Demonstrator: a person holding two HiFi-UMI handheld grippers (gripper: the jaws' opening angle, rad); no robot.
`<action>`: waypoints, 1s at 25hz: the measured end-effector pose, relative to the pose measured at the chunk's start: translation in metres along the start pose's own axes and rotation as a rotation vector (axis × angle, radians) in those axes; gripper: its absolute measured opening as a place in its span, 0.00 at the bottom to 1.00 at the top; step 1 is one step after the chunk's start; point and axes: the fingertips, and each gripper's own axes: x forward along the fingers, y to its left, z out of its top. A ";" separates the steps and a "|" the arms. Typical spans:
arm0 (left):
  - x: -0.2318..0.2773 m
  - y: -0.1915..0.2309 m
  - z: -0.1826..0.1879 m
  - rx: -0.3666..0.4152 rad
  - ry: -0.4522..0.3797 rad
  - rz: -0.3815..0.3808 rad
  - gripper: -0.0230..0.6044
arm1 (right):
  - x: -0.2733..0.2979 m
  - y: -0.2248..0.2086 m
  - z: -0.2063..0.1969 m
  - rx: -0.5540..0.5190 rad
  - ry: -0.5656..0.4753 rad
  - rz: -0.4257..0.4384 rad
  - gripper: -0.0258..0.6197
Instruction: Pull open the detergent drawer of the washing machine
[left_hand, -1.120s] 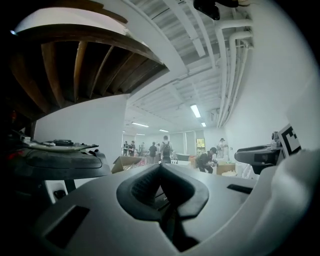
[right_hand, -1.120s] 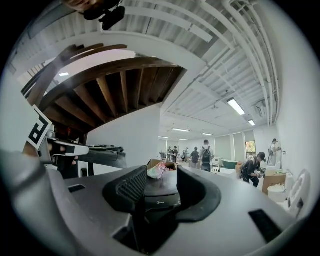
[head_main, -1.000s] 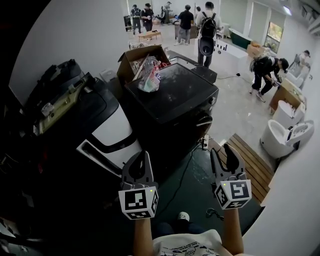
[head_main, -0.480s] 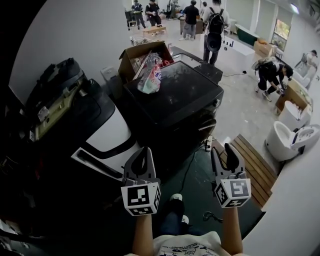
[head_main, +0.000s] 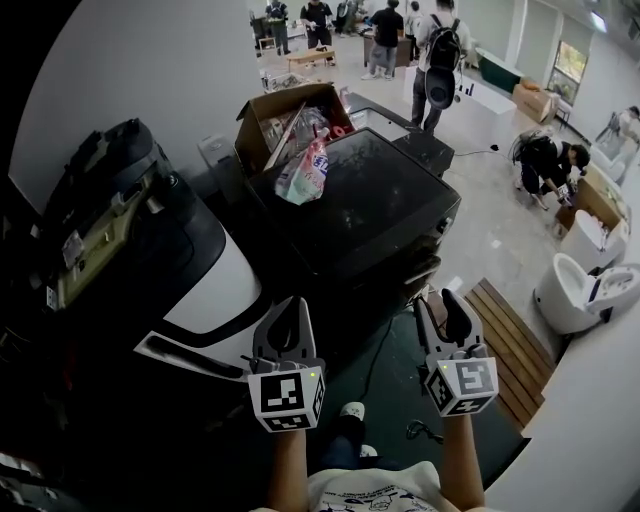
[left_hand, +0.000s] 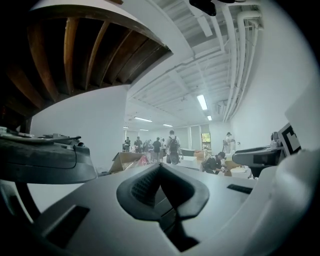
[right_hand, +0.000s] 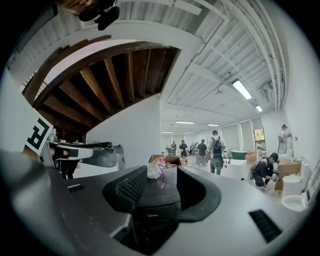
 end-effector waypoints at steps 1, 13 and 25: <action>0.009 0.003 -0.001 -0.001 0.003 0.000 0.06 | 0.009 0.000 -0.001 0.005 0.003 0.003 0.35; 0.080 0.032 -0.037 -0.004 0.061 -0.009 0.06 | 0.088 -0.004 -0.055 0.121 0.080 0.026 0.35; 0.124 0.031 -0.091 -0.008 0.157 0.014 0.06 | 0.130 -0.003 -0.131 0.346 0.159 0.127 0.35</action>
